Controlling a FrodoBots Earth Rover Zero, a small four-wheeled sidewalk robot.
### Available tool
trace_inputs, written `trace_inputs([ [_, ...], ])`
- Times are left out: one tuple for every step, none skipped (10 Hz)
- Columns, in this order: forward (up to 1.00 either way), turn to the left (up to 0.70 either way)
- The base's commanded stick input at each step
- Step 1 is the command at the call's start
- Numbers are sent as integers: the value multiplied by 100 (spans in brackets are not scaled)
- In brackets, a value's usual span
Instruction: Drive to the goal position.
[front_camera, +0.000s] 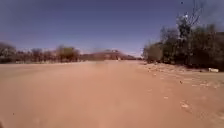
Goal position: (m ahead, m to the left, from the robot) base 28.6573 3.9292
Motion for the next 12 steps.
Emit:
trace_inputs([
  [100,0],
  [100,0],
  [100,0],
  [100,0],
  [100,0],
  [100,0],
  [100,0],
  [100,0],
  [100,0],
  [100,0],
  [100,0],
  [100,0],
])
